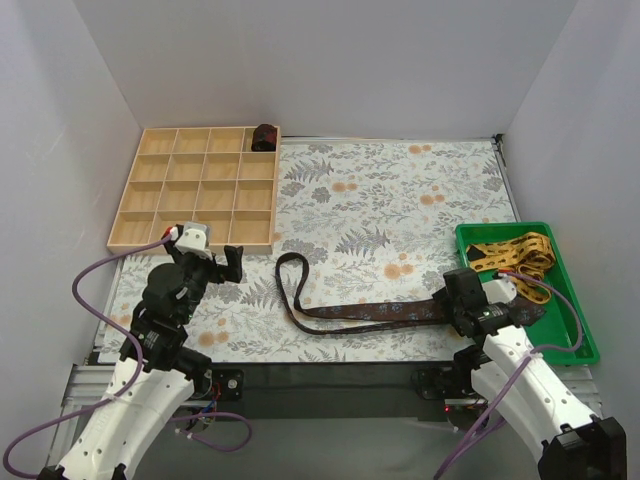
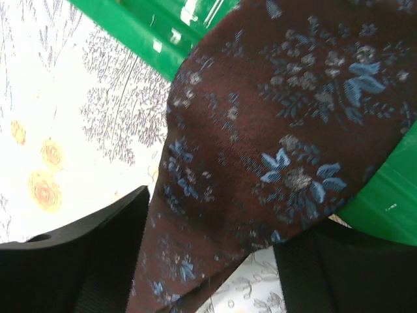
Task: Roll the ties
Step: Flatten the tie
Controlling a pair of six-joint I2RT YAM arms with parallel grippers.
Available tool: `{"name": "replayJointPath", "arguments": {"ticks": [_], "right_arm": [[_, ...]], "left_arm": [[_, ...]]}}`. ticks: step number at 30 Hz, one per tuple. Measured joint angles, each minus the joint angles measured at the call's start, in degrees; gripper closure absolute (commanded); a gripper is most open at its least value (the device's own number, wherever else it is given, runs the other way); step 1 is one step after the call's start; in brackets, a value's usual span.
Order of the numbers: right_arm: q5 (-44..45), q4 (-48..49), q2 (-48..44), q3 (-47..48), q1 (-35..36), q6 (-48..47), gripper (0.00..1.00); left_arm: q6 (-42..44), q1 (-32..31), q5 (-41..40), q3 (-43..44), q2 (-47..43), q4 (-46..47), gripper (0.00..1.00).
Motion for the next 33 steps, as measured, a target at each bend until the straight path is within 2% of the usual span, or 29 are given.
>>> {"name": "replayJointPath", "arguments": {"ticks": [3,4,6,7,10,15,19,24,27,30,31,33], "right_arm": [[1.5,2.6,0.7,-1.0,-0.2,-0.9,0.53],[1.8,3.4,1.0,-1.1,-0.3,-1.0,0.65],[2.4,5.0,2.0,-1.1,-0.3,-2.2,0.77],[2.8,5.8,2.7,-1.0,-0.3,-2.9,0.87],[3.1,6.6,5.4,-0.1,-0.3,-5.6,0.99],[2.8,6.3,12.2,6.0,-0.3,-12.2,0.99],[2.6,5.7,22.1,16.0,-0.3,-20.7,0.99],[0.4,4.1,41.3,29.4,1.0,-34.4,0.97],[-1.2,-0.5,53.7,39.8,3.3,-41.2,0.94],[-0.2,-5.4,66.8,52.8,7.9,-46.7,0.81],[0.2,-6.7,70.4,57.0,10.0,-48.3,0.69],[0.2,-7.7,75.0,62.7,14.1,-50.8,0.59]], "left_arm": [[0.0,0.0,0.4,0.0,0.7,0.0,0.1],[0.0,0.0,0.5,0.0,1.0,0.0,0.1],[0.0,0.0,0.7,0.0,1.4,0.0,0.1],[0.0,0.0,0.8,0.0,1.6,0.0,0.1],[0.0,0.0,0.9,0.0,1.7,0.0,0.1],[0.0,0.0,1.1,0.0,2.1,0.0,0.1],[0.0,0.0,1.3,0.0,2.8,0.0,0.09],[0.0,0.0,1.5,0.0,3.2,0.0,0.1],[0.0,0.1,1.5,0.0,3.1,0.0,0.1],[0.0,0.1,1.5,0.0,3.1,0.0,0.1],[0.0,0.1,1.5,0.0,3.1,0.0,0.1],[0.0,0.1,1.5,0.0,3.1,0.0,0.1]]}}
